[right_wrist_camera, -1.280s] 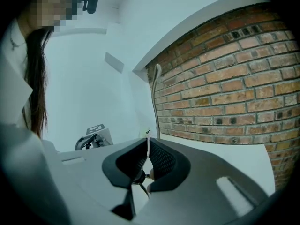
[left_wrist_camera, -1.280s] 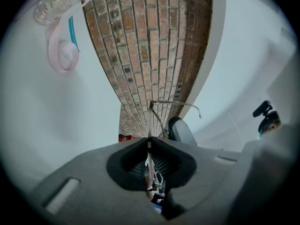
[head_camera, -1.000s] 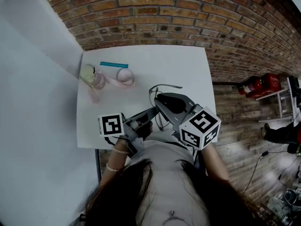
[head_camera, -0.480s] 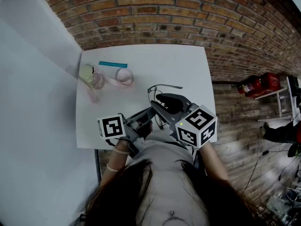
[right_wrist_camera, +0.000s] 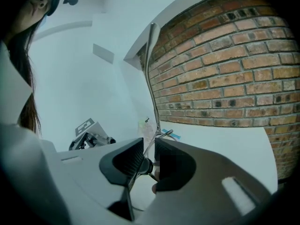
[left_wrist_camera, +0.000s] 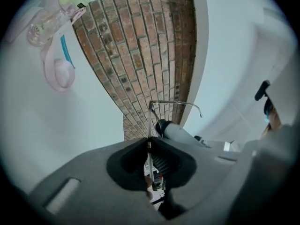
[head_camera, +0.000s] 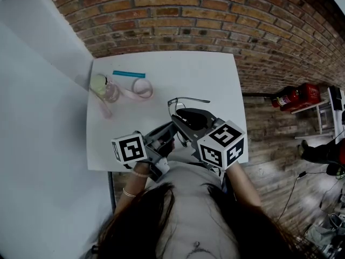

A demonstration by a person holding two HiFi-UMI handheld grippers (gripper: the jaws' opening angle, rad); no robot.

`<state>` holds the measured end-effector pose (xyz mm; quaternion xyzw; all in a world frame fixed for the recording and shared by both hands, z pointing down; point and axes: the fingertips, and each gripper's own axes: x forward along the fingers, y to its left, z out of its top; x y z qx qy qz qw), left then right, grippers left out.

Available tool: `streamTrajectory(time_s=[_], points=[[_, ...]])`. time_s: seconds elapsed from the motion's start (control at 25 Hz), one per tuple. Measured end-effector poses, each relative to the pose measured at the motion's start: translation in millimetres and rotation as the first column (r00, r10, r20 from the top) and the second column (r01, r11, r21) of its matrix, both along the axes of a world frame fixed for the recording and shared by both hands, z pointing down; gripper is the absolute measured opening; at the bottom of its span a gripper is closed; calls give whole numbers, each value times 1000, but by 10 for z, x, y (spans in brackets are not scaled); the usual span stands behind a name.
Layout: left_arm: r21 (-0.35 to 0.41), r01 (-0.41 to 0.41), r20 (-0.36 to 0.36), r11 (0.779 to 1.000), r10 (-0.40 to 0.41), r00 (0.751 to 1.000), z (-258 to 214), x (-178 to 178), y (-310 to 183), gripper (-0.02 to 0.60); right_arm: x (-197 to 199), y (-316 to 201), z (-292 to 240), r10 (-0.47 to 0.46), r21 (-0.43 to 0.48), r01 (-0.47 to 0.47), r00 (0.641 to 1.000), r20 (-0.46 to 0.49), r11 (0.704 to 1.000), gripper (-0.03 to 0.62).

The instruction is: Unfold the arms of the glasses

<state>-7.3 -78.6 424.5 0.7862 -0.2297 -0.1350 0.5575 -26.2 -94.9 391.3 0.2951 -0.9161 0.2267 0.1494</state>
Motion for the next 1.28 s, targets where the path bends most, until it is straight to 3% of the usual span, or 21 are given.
streamTrajectory(time_s=[0.6,1.28], points=[[34,55,23,998,-56,998,-39,-62,-67,21,-11,-31,-83,20,34,-20,1000,1,999,29],[-34,112,28,993,-111,993,18,-195,-93,21,47,-50,-262,31,87,-36,998,57,996,26]])
